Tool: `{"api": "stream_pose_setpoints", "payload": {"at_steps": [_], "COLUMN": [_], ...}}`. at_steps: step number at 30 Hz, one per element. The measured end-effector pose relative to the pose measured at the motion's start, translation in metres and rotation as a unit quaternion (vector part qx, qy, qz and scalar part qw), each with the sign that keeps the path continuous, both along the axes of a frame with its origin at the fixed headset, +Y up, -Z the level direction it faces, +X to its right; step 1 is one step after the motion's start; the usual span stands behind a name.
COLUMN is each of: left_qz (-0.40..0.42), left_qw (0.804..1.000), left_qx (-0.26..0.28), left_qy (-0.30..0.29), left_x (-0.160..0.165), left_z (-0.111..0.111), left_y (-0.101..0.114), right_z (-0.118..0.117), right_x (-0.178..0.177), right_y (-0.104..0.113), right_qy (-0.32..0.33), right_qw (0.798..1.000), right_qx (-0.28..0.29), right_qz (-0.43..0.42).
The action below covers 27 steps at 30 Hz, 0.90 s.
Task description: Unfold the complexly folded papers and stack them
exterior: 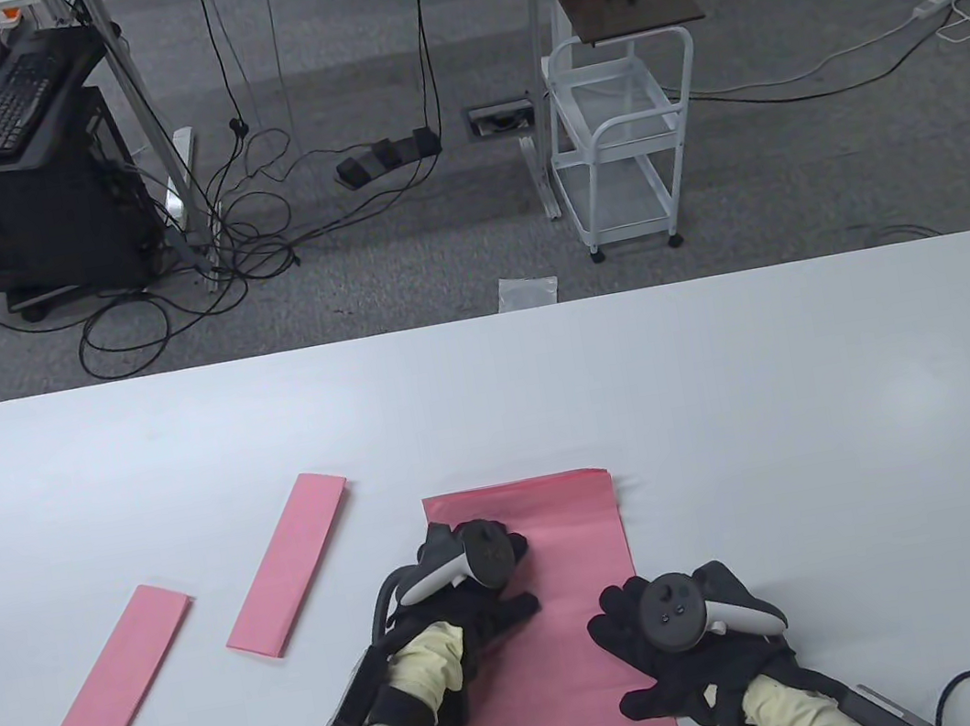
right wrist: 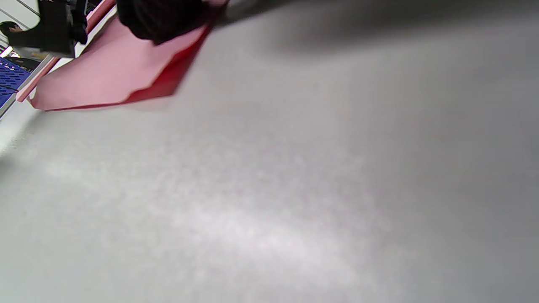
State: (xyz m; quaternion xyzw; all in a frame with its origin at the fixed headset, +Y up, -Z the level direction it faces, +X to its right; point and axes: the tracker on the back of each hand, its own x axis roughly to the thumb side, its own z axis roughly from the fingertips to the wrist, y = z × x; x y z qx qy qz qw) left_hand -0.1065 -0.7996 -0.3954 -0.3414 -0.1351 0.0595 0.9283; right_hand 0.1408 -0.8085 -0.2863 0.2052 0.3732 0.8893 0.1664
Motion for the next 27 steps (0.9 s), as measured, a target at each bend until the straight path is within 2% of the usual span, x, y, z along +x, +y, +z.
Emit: {"api": "stream_pose_setpoints", "payload": {"at_steps": [4,6,15,16,18,19,21,23,27], "left_qz": [0.001,0.008,0.041,0.050,0.073,0.077,0.062,0.032,-0.020], "left_qw": [0.999,0.998,0.996,0.995,0.985,0.981,0.980,0.979,0.969], "left_qx": [-0.006,-0.005,0.001,0.017,0.124,0.149,0.161,0.163,0.158], "left_qy": [0.049,0.064,0.080,0.080,0.091,0.097,0.100,0.120,0.186], "left_x": [-0.017,-0.023,-0.022,-0.022,-0.027,-0.030,-0.046,-0.068,-0.119], "left_z": [-0.024,-0.029,-0.028,-0.027,-0.019,-0.017,-0.011,-0.007,0.004], "left_y": [0.000,-0.001,0.005,0.009,0.024,0.030,0.045,0.054,0.056], "right_z": [0.000,0.000,0.000,0.000,0.000,0.000,-0.001,0.000,0.011], "right_x": [0.000,0.000,-0.001,0.000,0.003,0.005,0.012,0.018,0.028], "right_y": [0.000,0.000,0.003,0.004,0.012,0.015,0.027,0.040,0.060], "right_qy": [0.000,-0.001,-0.015,-0.017,-0.042,-0.054,-0.087,-0.103,-0.117], "right_qw": [1.000,1.000,1.000,1.000,0.997,0.995,0.989,0.986,0.982], "right_qx": [0.000,0.000,0.017,0.020,0.029,0.030,0.027,0.052,0.111], "right_qz": [0.000,-0.001,-0.005,-0.007,-0.055,-0.075,-0.114,-0.123,-0.099]}}
